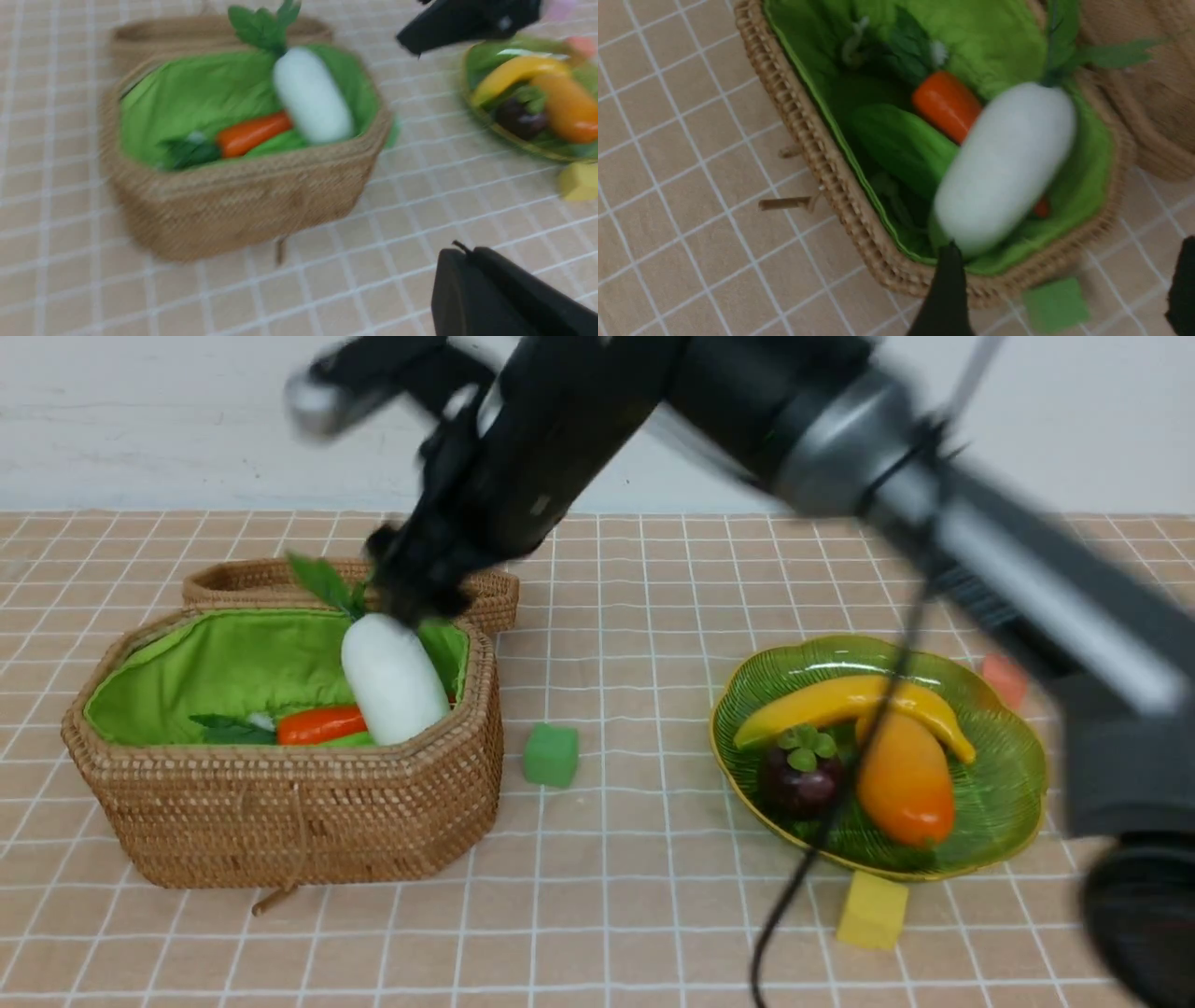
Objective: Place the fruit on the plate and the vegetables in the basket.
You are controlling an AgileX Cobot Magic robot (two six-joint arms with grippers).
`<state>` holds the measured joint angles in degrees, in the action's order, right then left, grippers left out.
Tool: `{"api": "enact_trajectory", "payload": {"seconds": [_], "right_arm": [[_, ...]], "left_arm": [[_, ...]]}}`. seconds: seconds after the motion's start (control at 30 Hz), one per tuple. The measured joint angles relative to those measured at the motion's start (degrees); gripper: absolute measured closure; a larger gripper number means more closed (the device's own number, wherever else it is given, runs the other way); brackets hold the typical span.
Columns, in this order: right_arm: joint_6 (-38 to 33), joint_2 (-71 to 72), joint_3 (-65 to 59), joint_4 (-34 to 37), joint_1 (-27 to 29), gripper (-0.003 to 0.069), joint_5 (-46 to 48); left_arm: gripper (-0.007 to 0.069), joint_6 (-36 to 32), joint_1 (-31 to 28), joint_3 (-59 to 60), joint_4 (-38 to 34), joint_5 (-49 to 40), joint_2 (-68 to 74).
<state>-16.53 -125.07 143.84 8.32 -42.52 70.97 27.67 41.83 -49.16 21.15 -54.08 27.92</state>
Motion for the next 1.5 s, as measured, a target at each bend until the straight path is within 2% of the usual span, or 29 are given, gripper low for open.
{"api": "enact_trajectory", "payload": {"seconds": [0.03,0.07,0.1,0.13,0.17,0.2,0.23,0.3,0.43,0.47,0.53,0.7,0.9,1.2,1.3,1.37,1.47,1.5], "right_arm": [[2.91,3.85,-0.8,-3.16,0.05,0.0216,0.68],[3.19,4.36,-1.0,-3.55,0.11,0.023,0.68],[4.17,6.95,-2.22,-5.3,0.26,0.0291,0.73],[6.36,11.31,-5.35,-7.12,0.43,0.0426,0.77],[7.72,14.28,-8.28,-7.74,0.43,0.0494,0.71],[9.03,17.46,-11.98,-8.32,0.5,0.0554,0.77],[9.25,18.13,-12.8,-8.32,0.5,0.0565,0.77],[12.79,26.44,-24.35,-8.32,0.5,0.0655,0.72],[20.72,41.55,-47.45,-8.32,0.5,0.0662,0.83],[21.51,42.24,-48.5,-8.32,0.5,0.0661,0.87],[26.27,50.84,-61.48,-7.51,0.5,0.0649,0.06],[33.07,62.57,-77.39,-7.08,0.5,0.0633,-4.64],[34.45,68.0,-84.57,-7.02,0.5,0.0624,-6.5],[34.81,68.95,-85.32,-7.32,0.5,0.0618,-6.6],[34.81,69.52,-86.17,-14.19,0.84,0.0617,-9.03],[34.75,71.73,-88.94,-16.51,3.2,0.0629,-13.63],[34.09,79.5,-98.27,-16.43,12.25,0.0663,-24.46],[33.98,80.93,-99.93,-16.32,13.79,0.0664,-25.23]], "left_arm": [[0.0637,-1.06,0.0,3.23,-1.8,5.56,-1.64],[0.0637,-1.17,0.0,3.68,-2.08,6.27,-1.87],[0.0637,-1.54,0.0,6.03,-3.64,9.81,-3.18],[0.0637,-1.71,0.0,10.04,-6.26,15.75,-5.56],[0.0637,-1.84,0.0,12.67,-7.98,19.45,-7.04],[0.0637,-1.89,0.0,15.35,-9.72,23.02,-8.54],[0.0637,-1.89,0.0,15.9,-10.05,23.71,-8.83],[0.0637,-1.89,0.0,22.7,-13.76,32.53,-12.37],[0.0636,-1.89,0.0,31.49,-15.64,43.87,-15.2],[0.0636,-1.89,0.0,31.49,-15.64,44.29,-15.27],[0.0634,-1.89,0.0,34.75,-15.71,48.05,-15.4],[0.0632,-1.89,0.0,37.46,-15.71,49.34,-15.45],[0.0629,-1.89,0.0,38.93,-15.71,47.77,-15.45],[0.0624,-1.89,0.0,38.93,-15.78,44.24,-15.45],[0.0624,-1.89,0.0,38.93,-15.78,44.0,-15.45],[0.0622,-1.89,0.0,38.93,-15.78,43.95,-15.45],[0.062,-1.89,0.0,38.93,-15.78,43.84,-15.45],[0.062,-1.89,0.0,38.93,-15.78,43.84,-15.45]]}}
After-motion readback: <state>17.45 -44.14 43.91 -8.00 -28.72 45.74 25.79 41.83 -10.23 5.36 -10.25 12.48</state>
